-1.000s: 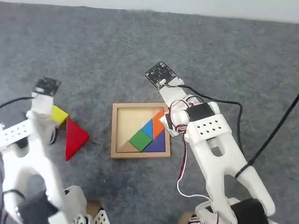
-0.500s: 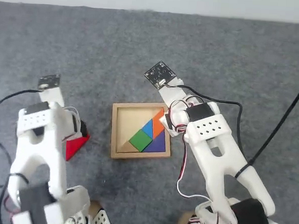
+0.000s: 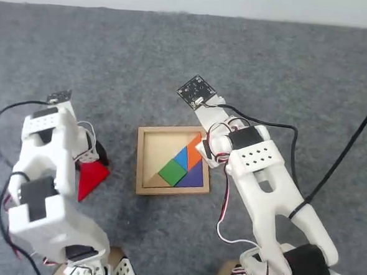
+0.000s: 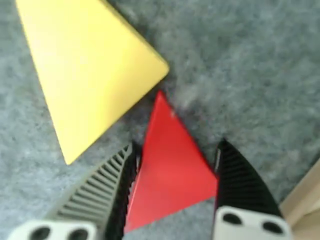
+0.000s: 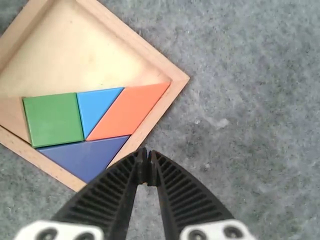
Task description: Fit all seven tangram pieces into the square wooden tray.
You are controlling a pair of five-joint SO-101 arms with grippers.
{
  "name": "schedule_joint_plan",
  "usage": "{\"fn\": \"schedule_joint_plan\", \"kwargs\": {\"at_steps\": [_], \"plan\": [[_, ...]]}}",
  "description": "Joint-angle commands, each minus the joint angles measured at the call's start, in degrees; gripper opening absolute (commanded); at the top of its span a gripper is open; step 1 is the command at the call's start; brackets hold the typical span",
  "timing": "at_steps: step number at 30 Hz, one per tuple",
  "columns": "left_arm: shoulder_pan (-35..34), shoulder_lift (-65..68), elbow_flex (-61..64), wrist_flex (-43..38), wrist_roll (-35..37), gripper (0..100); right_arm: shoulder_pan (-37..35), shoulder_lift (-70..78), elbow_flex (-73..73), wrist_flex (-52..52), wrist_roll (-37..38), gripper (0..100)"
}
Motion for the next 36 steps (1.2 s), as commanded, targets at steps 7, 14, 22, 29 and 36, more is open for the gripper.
{"fn": "schedule_joint_plan", "kwargs": {"at_steps": [7,14,22,29,36], "plan": [[1.3,5.5,-5.6,4.9,-4.7,25,-2.3,-3.2,1.8,-0.3,-0.5,0.8],[-1.8,5.5,-6.8,7.7,-12.2,29,-5.3,-3.1,5.5,-4.6,-2.7,0.8],[-1.9,3.2,-7.3,8.4,-12.6,29,-5.2,-3.2,8.1,-8.7,-4.2,0.8],[-1.7,-12.5,-3.6,12.7,-12.7,29,-5.2,-3.2,8.1,-8.5,-4.3,0.8],[-0.8,-20.0,6.6,10.5,-20.1,29,-5.2,-3.2,8.4,-8.5,-4.3,0.8]]}}
